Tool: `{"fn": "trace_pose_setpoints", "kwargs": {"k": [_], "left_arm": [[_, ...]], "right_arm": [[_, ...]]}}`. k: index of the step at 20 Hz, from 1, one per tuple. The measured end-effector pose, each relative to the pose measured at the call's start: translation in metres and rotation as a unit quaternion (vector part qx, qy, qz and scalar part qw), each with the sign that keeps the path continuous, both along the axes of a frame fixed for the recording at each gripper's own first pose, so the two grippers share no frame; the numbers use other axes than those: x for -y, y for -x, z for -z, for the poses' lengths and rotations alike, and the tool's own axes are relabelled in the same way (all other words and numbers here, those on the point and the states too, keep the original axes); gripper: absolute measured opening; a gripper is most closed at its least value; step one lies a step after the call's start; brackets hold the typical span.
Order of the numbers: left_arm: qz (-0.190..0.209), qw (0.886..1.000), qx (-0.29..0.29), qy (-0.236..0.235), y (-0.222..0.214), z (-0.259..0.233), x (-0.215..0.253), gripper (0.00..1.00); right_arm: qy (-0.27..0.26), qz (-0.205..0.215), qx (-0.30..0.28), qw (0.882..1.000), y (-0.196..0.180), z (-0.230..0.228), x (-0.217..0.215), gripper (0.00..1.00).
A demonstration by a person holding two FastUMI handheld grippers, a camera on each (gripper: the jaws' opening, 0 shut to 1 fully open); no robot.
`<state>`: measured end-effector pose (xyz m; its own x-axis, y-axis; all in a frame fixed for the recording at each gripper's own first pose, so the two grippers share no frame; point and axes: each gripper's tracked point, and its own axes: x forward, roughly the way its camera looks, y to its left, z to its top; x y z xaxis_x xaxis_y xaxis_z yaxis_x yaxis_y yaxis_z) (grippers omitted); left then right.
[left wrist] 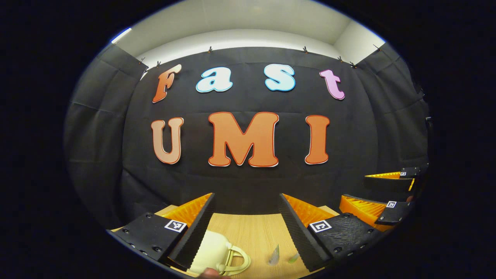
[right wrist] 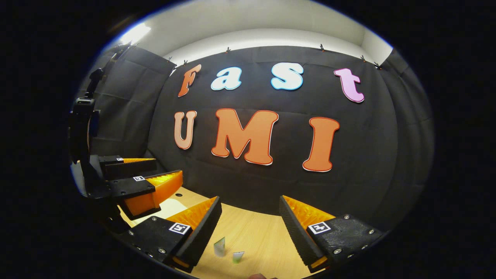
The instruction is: First open the suitcase, pack the skin care products into it, and then close the suitcase.
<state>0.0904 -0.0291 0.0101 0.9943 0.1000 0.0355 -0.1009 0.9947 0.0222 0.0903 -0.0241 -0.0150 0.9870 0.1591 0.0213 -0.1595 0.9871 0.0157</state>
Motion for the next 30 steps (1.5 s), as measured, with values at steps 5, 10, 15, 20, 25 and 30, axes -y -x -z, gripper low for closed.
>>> {"fn": "trace_pose_setpoints", "kwargs": {"k": [5,10,15,20,25,30], "left_arm": [[0.004,0.997,-0.049,-0.063,-0.021,0.045,-0.002,0.98],[0.05,0.982,-0.11,-0.145,-0.033,0.108,-0.015,1.0],[0.095,0.957,-0.163,-0.22,-0.039,0.178,-0.02,0.99],[0.13,0.923,-0.209,-0.295,-0.04,0.237,-0.017,0.99],[0.157,0.886,-0.254,-0.354,-0.034,0.288,-0.015,0.97],[0.159,0.863,-0.266,-0.398,-0.028,0.319,-0.021,1.0]], "right_arm": [[0.013,0.011,-0.007,1.0,-0.017,0.013,0.017,0.95],[0.015,0.086,-0.007,0.996,-0.027,0.016,0.037,0.95],[0.023,0.14,-0.021,0.99,-0.024,0.018,0.051,0.95],[0.027,0.171,-0.035,0.984,-0.02,0.023,0.061,0.95],[0.033,0.183,-0.046,0.981,-0.016,0.03,0.069,0.95],[0.033,0.195,-0.056,0.979,-0.015,0.038,0.078,0.95]]}}
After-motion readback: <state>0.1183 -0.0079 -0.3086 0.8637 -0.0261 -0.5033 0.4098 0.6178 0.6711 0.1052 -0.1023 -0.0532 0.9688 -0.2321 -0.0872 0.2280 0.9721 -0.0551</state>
